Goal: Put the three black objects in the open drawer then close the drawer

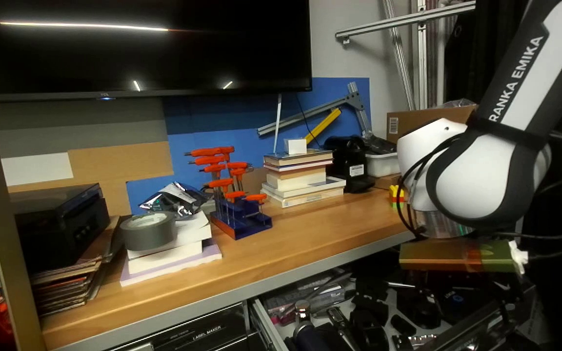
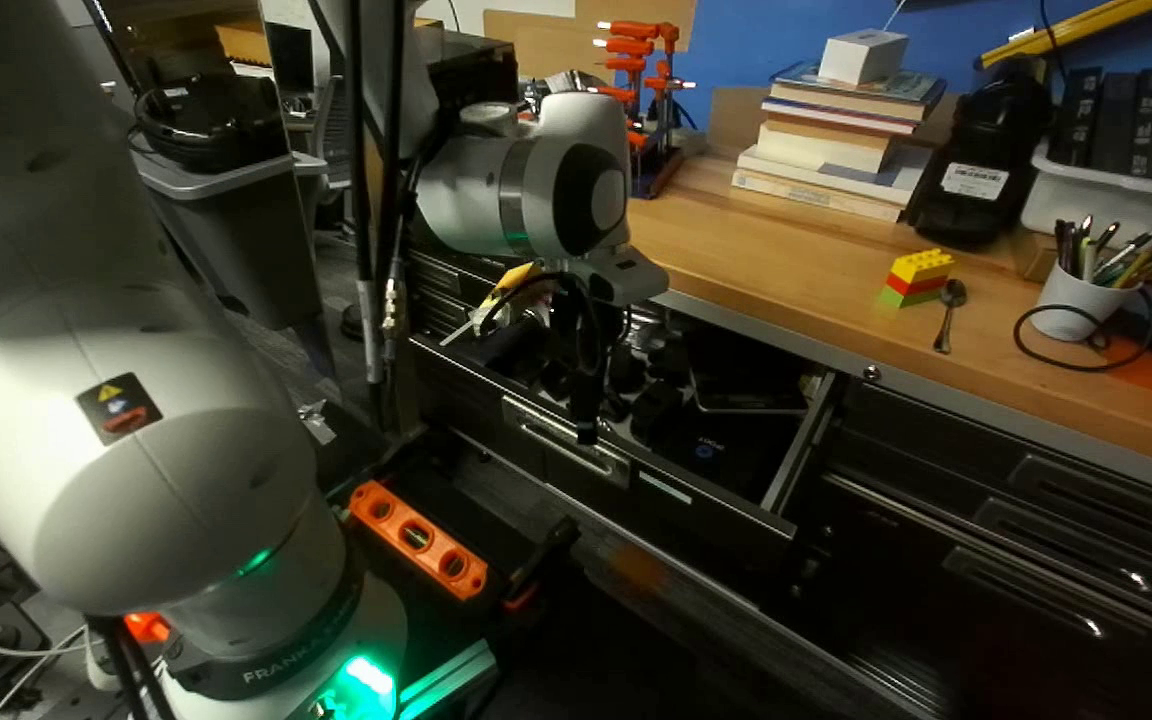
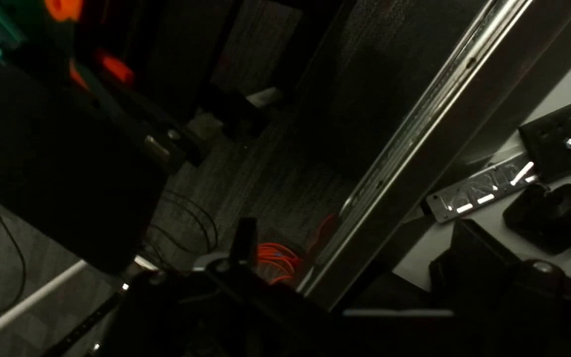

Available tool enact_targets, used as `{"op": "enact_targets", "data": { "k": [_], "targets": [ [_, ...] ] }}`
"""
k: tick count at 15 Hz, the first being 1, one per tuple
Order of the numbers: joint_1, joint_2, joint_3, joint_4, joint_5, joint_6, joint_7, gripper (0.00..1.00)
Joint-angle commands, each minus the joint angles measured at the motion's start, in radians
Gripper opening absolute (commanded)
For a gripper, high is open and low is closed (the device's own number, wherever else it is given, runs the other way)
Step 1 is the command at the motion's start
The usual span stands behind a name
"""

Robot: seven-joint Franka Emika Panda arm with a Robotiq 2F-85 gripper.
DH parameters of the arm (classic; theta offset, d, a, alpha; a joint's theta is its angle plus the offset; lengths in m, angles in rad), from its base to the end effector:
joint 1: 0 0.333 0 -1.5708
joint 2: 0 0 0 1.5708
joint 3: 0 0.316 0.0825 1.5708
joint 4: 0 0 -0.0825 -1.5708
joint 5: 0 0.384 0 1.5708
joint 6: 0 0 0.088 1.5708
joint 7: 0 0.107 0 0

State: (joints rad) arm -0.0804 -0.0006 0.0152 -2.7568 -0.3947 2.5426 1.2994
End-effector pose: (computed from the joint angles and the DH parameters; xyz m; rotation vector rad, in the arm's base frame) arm 0.3651 -0.0191 0.2006 2.5066 -1.3919 -0.0916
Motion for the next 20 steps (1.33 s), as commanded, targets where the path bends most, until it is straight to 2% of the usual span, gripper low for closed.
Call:
{"op": "enact_targets", "data": {
  "k": [1,4,7,9,12,16,20],
  "targets": [
    [0.027,0.068,-0.019,0.001,0.077,0.067,0.149,1.0],
    [0.038,0.136,-0.036,0.001,0.185,0.205,0.18,1.0],
    [0.043,0.212,-0.035,0.0,0.362,0.357,0.14,1.0],
    [0.032,0.256,-0.008,0.001,0.51,0.437,0.107,1.0],
    [0.029,0.292,0.025,0.003,0.653,0.528,0.09,1.0],
    [0.058,0.323,0.054,0.051,0.726,0.569,0.072,1.0],
    [0.125,0.365,0.05,0.143,0.718,0.558,0.066,1.0]
  ]
}}
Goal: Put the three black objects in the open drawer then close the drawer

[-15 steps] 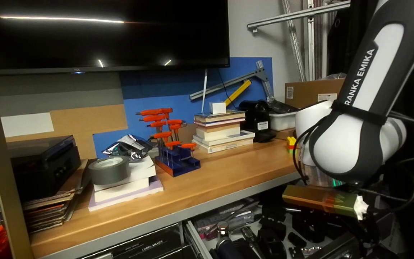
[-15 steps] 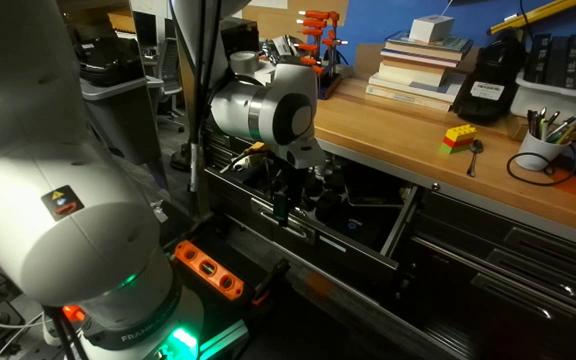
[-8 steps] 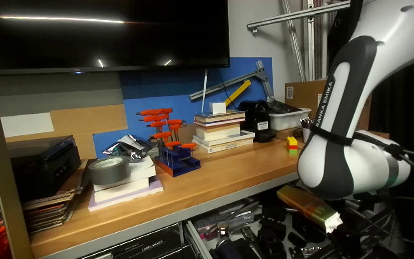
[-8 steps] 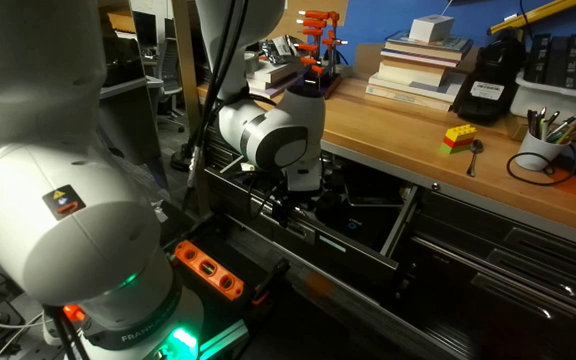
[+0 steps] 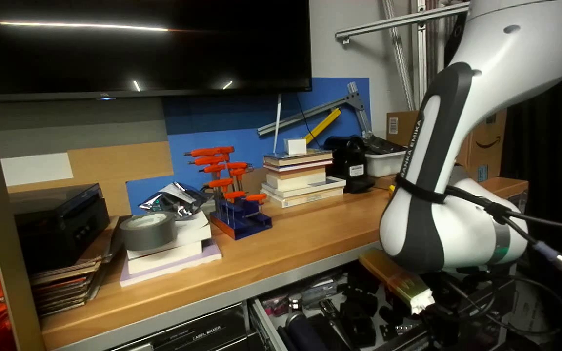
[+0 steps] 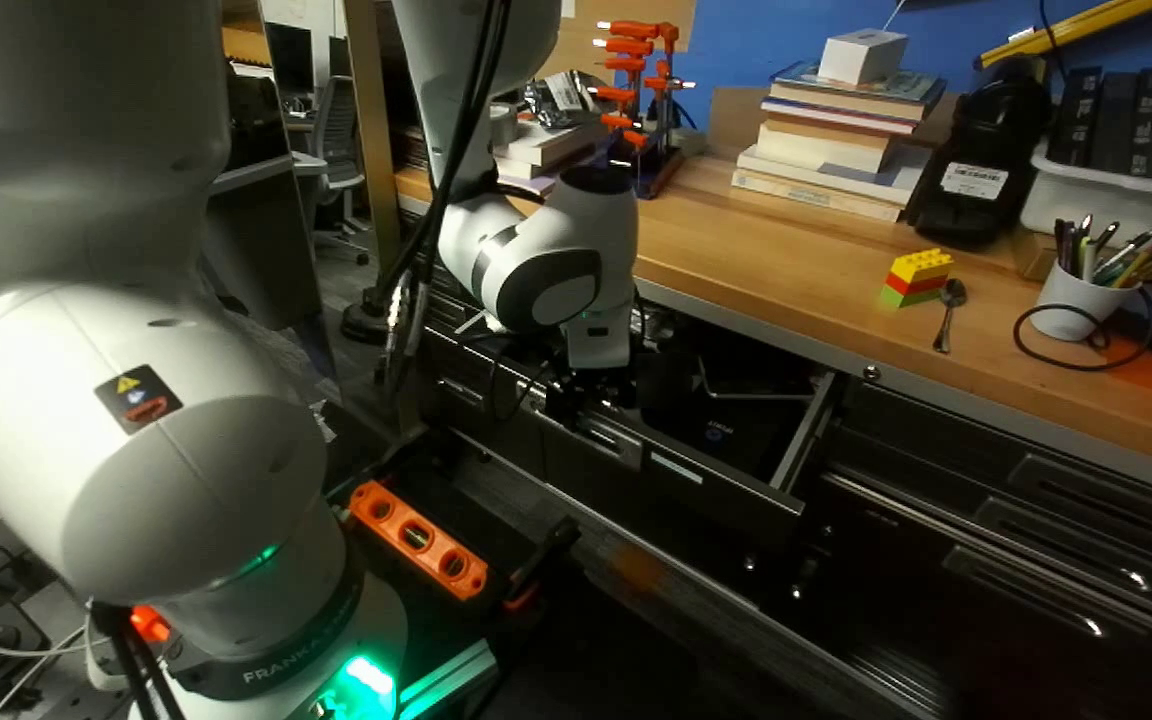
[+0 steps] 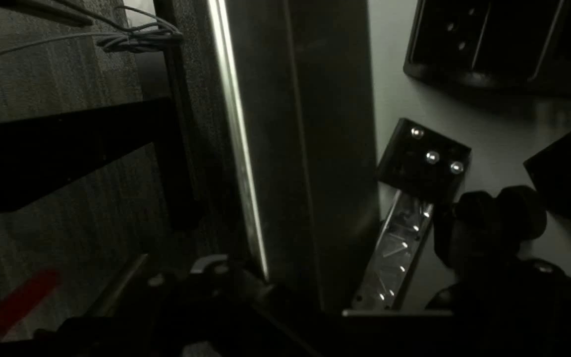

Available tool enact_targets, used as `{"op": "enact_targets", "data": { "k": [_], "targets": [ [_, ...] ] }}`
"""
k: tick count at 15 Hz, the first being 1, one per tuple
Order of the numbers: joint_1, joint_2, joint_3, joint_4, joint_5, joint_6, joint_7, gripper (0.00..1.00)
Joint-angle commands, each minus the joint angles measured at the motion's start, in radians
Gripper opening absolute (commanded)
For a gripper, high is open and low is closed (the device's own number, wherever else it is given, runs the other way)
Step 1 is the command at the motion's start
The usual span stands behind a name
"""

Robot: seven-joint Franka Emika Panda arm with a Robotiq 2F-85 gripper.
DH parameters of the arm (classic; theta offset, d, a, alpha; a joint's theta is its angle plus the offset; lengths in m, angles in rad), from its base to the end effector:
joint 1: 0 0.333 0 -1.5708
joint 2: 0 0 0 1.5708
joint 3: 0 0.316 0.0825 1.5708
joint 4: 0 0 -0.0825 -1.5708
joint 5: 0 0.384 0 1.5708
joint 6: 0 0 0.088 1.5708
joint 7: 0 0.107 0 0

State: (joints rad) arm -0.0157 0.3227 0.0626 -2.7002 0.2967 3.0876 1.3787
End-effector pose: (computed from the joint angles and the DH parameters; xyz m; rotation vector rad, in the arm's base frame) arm 0.3976 -0.0027 0.1333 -2.1019 2.2335 -0.0264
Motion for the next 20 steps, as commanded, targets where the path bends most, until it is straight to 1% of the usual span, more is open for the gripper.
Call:
{"op": "enact_targets", "data": {
  "k": [1,6,9,10,11,13,16,17,18,19,20],
  "targets": [
    [0.08,0.055,-0.003,0.112,0.022,0.008,-0.014,1.0],
    [0.135,0.12,0.004,0.244,0.016,-0.01,-0.037,1.0],
    [0.162,0.14,-0.009,0.29,0.01,-0.019,-0.053,1.0],
    [0.191,0.137,-0.04,0.294,-0.002,-0.018,-0.05,1.0],
    [0.227,0.115,-0.083,0.283,-0.018,-0.019,-0.046,1.0],
    [0.338,0.073,-0.205,0.262,-0.064,-0.024,-0.023,1.0],
    [0.537,0.016,-0.434,0.226,-0.176,-0.07,0.023,1.0],
    [0.589,0.009,-0.51,0.221,-0.267,-0.107,0.073,1.0],
    [0.651,-0.013,-0.583,0.22,-0.313,-0.15,0.078,1.0],
    [0.693,-0.034,-0.638,0.216,-0.396,-0.212,0.118,1.0],
    [0.718,-0.052,-0.676,0.218,-0.482,-0.272,0.151,1.0]
  ]
}}
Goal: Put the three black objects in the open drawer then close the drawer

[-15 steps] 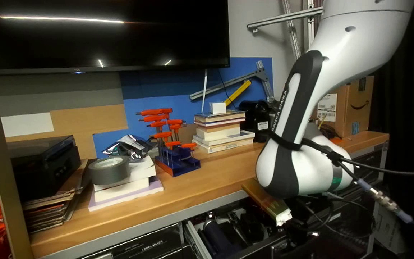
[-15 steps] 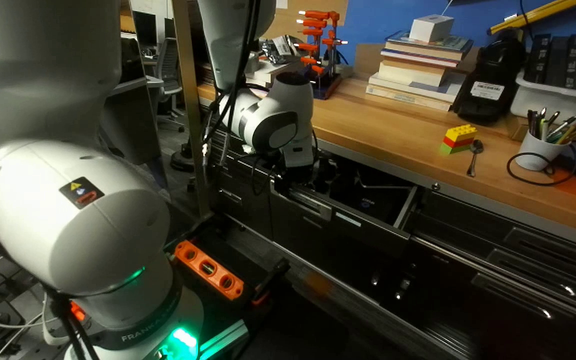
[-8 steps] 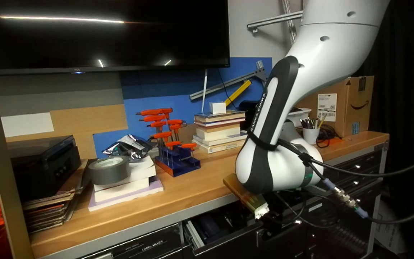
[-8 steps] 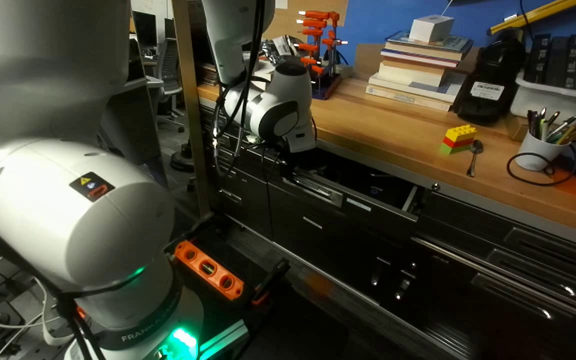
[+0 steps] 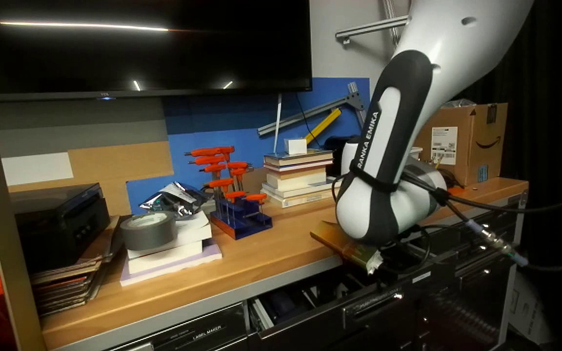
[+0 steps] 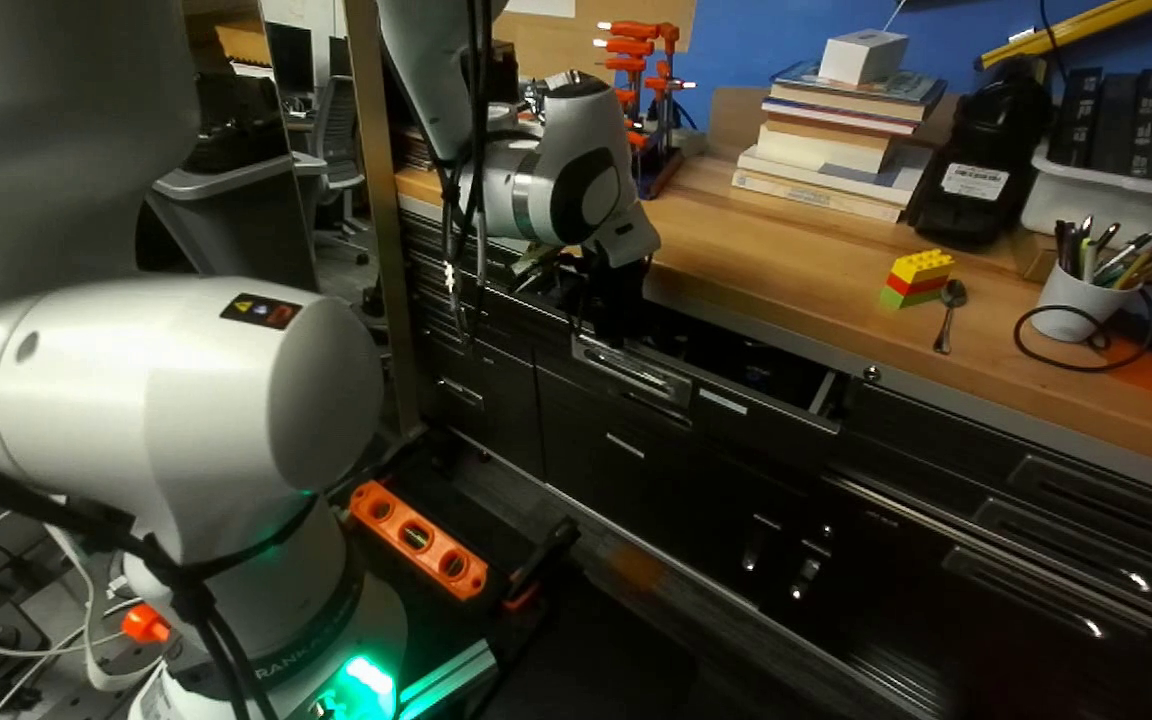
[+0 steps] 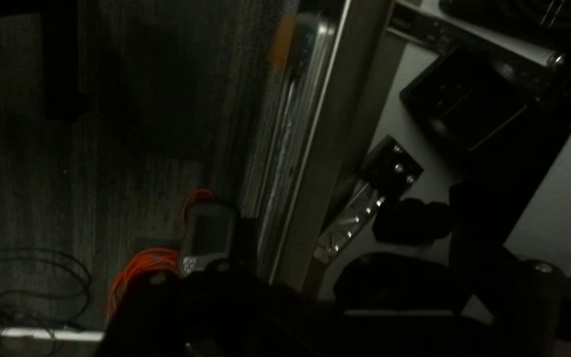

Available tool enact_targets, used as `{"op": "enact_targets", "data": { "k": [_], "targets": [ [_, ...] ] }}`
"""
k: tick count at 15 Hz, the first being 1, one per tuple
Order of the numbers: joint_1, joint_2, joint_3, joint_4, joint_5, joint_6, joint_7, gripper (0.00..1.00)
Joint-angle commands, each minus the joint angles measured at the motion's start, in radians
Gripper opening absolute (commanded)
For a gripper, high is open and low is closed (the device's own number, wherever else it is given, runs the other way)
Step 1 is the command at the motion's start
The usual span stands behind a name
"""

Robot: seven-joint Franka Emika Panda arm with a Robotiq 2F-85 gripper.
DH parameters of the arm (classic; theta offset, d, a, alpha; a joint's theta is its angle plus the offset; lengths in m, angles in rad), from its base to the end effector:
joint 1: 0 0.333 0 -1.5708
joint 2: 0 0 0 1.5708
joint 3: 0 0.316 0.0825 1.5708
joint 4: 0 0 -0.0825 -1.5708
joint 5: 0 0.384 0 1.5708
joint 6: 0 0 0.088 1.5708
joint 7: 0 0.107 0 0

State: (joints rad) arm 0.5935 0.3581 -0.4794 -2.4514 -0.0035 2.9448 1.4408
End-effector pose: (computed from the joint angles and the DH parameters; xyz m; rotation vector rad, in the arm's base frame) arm 0.4969 0.0469 0.1902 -2.4933 1.8621 -0.3704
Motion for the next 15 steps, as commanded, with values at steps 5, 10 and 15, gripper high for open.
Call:
{"op": "enact_targets", "data": {
  "k": [5,10,15],
  "targets": [
    [-0.024,-0.226,0.014,-0.048,-0.465,-0.465,0.132,1.0],
    [-0.27,-0.237,0.288,-0.094,-0.412,-0.539,0.041,1.0],
    [-0.392,-0.127,0.408,-0.096,-0.316,-0.488,-0.054,1.0]
  ]
}}
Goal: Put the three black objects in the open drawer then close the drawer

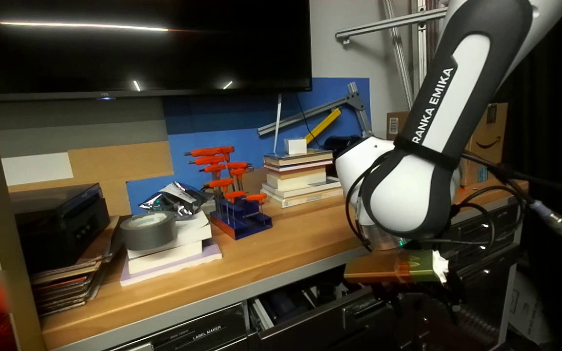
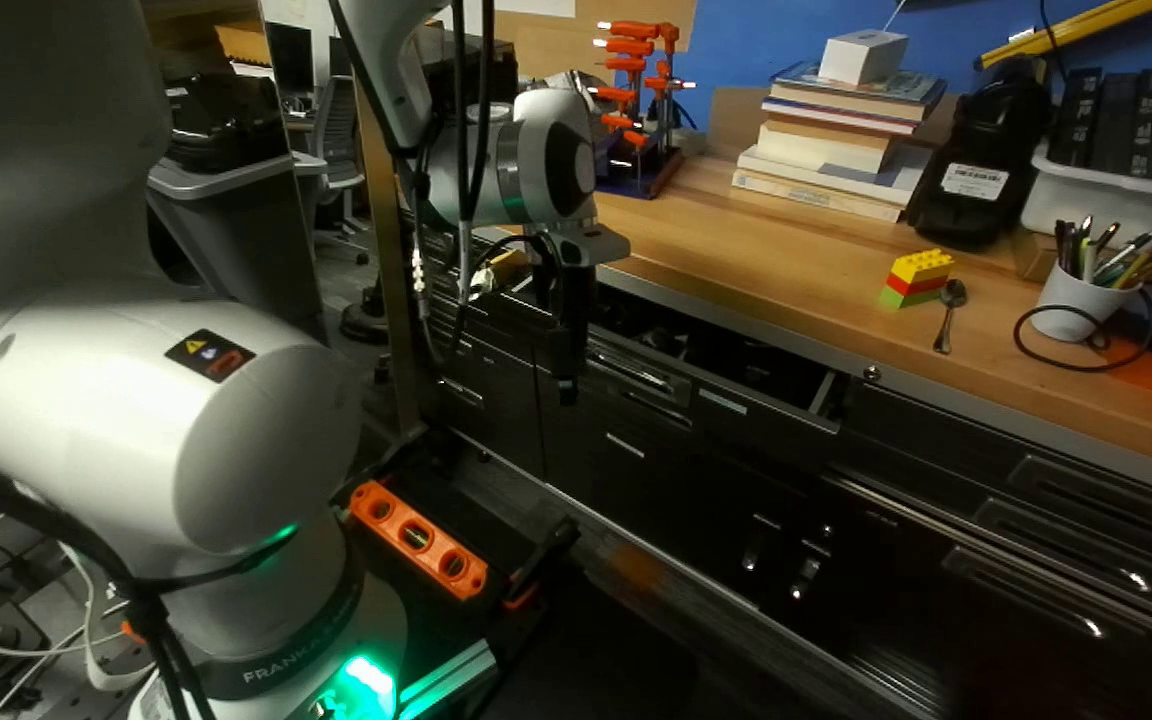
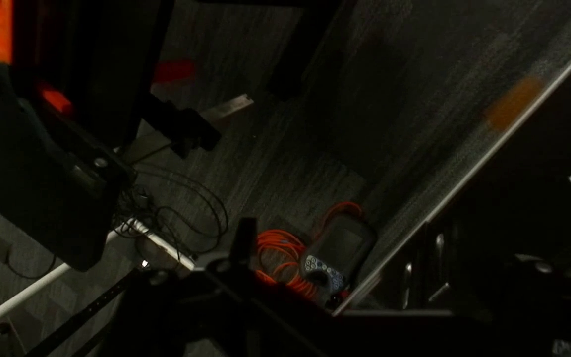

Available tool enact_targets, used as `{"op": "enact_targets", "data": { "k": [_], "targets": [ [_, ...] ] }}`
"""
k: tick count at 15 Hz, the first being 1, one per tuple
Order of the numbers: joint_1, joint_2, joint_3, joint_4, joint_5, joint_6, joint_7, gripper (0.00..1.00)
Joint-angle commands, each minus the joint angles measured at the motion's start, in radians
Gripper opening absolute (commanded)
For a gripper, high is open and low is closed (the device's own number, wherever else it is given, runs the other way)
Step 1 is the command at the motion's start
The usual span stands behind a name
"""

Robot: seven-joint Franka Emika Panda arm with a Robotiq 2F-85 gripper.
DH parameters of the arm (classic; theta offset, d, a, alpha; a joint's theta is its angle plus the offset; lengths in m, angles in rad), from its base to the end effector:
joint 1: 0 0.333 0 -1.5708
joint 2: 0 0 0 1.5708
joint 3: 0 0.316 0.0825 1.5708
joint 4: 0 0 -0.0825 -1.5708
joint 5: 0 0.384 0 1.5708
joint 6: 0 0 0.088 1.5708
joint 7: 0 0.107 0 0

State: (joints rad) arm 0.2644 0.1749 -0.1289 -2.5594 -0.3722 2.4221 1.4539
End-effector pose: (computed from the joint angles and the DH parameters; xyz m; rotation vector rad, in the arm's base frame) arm 0.4122 0.0520 0.1818 2.4262 -1.3257 -0.0823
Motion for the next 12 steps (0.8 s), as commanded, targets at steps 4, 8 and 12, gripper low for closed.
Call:
{"op": "enact_targets", "data": {
  "k": [4,8,12],
  "targets": [
    [-0.088,0.184,0.092,0.087,0.14,0.042,-0.103,1.0],
    [-0.08,0.318,0.106,0.207,0.241,0.046,-0.104,1.0],
    [-0.053,0.373,0.09,0.288,0.286,0.101,-0.066,1.0]
  ]
}}
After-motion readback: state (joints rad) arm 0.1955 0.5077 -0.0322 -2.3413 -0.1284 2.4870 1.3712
